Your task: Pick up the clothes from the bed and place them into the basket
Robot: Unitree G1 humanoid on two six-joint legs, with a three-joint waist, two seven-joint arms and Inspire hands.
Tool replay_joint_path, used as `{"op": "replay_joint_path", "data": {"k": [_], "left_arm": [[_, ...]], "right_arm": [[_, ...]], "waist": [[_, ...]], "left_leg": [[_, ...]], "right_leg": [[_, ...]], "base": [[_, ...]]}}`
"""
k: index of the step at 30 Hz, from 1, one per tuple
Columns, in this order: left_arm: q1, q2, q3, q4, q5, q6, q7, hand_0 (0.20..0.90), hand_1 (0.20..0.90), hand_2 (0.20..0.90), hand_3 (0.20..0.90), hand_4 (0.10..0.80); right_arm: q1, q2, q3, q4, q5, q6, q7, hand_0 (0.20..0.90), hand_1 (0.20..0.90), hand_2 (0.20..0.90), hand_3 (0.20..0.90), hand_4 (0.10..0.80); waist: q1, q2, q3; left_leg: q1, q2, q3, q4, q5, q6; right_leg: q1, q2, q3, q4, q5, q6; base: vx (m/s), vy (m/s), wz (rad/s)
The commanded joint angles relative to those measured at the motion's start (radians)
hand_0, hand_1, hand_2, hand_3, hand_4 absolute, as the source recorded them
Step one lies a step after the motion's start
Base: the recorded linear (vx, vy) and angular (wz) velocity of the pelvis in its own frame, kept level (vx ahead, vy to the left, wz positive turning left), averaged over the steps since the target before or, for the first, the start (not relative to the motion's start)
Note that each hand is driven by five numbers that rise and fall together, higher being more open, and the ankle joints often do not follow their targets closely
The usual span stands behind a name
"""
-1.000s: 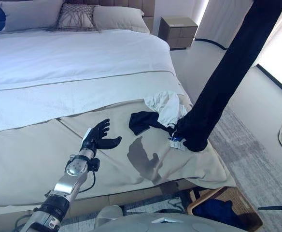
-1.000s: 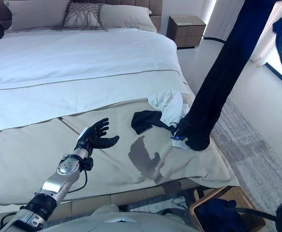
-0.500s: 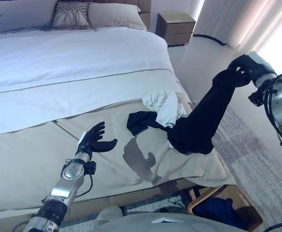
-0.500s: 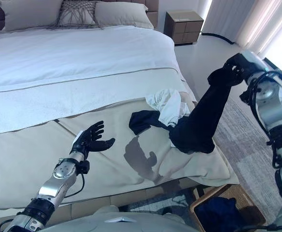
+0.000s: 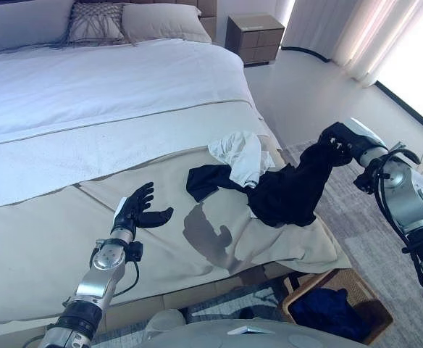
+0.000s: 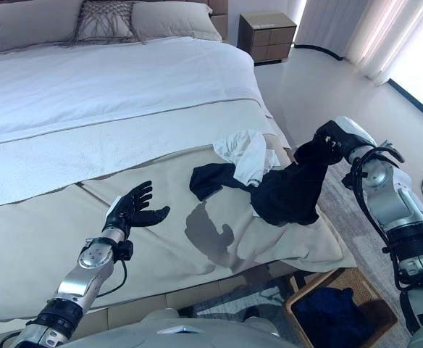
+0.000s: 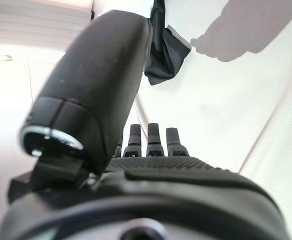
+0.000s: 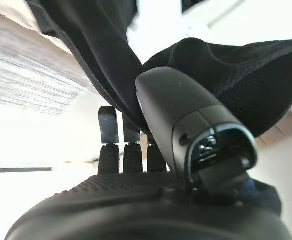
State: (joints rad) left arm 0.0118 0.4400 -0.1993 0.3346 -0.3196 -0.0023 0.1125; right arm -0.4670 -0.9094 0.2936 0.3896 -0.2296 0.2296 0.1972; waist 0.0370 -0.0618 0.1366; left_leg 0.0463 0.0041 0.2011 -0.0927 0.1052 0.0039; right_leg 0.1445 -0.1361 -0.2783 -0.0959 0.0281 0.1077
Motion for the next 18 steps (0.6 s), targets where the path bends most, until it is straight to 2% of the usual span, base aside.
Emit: {"op": "replay_joint_path", "data": {"k": [1,7,11,14,15,16,18], "left_arm": [[-0.060,0.024,-0.016,-0.070,0.015,-0.064,-0.011,0.900,0.900,0.900,0.900,0.800],[-0.078,0.031,-0.041,-0.098,0.003,-0.058,-0.014,0.900,0.900,0.900,0.900,0.800],[-0.103,0.039,-0.076,-0.101,-0.019,-0.078,-0.011,0.900,0.900,0.900,0.900,0.800],[-0.114,0.041,-0.077,-0.121,-0.047,-0.085,0.006,0.900,0.900,0.900,0.900,0.800],[-0.119,0.041,-0.078,-0.128,-0.055,-0.090,0.010,0.900,0.900,0.900,0.900,0.800],[-0.127,0.042,-0.082,-0.131,-0.062,-0.099,0.015,0.900,0.900,0.900,0.900,0.800],[-0.134,0.039,-0.087,-0.133,-0.066,-0.102,0.022,0.900,0.900,0.900,0.900,0.800]], "right_arm": [[-0.227,-0.007,0.067,0.093,-0.098,-0.024,-0.045,0.300,0.300,0.300,0.200,0.100],[-0.286,0.036,0.170,0.250,-0.118,-0.009,-0.123,0.300,0.300,0.300,0.200,0.100],[-0.365,0.066,0.207,0.340,-0.184,-0.066,-0.198,0.300,0.300,0.300,0.200,0.100],[-0.398,0.056,0.251,0.366,-0.232,-0.049,-0.227,0.300,0.300,0.300,0.200,0.100],[-0.406,0.054,0.260,0.375,-0.228,-0.033,-0.251,0.780,0.780,0.780,0.760,0.660],[-0.416,0.055,0.262,0.389,-0.222,-0.023,-0.272,0.900,0.900,0.900,0.900,0.800],[-0.426,0.058,0.261,0.407,-0.230,-0.020,-0.279,0.900,0.900,0.900,0.900,0.800]], "waist": [[0.053,0.005,-0.025],[0.085,0.023,0.002],[0.106,0.053,0.044],[0.113,0.074,0.076],[0.114,0.082,0.091],[0.114,0.091,0.107],[0.113,0.098,0.117]], "left_leg": [[0.057,0.010,-0.029,0.016,-0.132,-0.022],[0.022,0.008,-0.043,0.015,-0.121,-0.020],[-0.022,0.001,-0.058,0.014,-0.111,-0.021],[-0.057,-0.001,-0.063,0.010,-0.100,-0.022],[-0.071,-0.002,-0.063,0.008,-0.095,-0.022],[-0.083,-0.002,-0.064,0.006,-0.090,-0.022],[-0.094,-0.003,-0.064,0.005,-0.086,-0.023]], "right_leg": [[-0.048,0.006,-0.026,0.041,0.004,-0.002],[-0.075,0.000,-0.046,0.043,0.011,-0.002],[-0.114,-0.004,-0.055,0.042,0.017,-0.005],[-0.144,-0.005,-0.055,0.035,0.024,-0.004],[-0.156,-0.005,-0.056,0.032,0.029,-0.004],[-0.168,-0.005,-0.056,0.029,0.032,-0.004],[-0.177,-0.004,-0.057,0.026,0.036,-0.005]], "base": [[-0.008,-0.015,0.12],[-0.027,-0.013,0.06],[-0.087,0.009,0.15],[-0.126,0.022,0.13],[-0.147,0.023,0.11],[-0.131,0.024,0.13],[-0.082,0.024,0.10]]}}
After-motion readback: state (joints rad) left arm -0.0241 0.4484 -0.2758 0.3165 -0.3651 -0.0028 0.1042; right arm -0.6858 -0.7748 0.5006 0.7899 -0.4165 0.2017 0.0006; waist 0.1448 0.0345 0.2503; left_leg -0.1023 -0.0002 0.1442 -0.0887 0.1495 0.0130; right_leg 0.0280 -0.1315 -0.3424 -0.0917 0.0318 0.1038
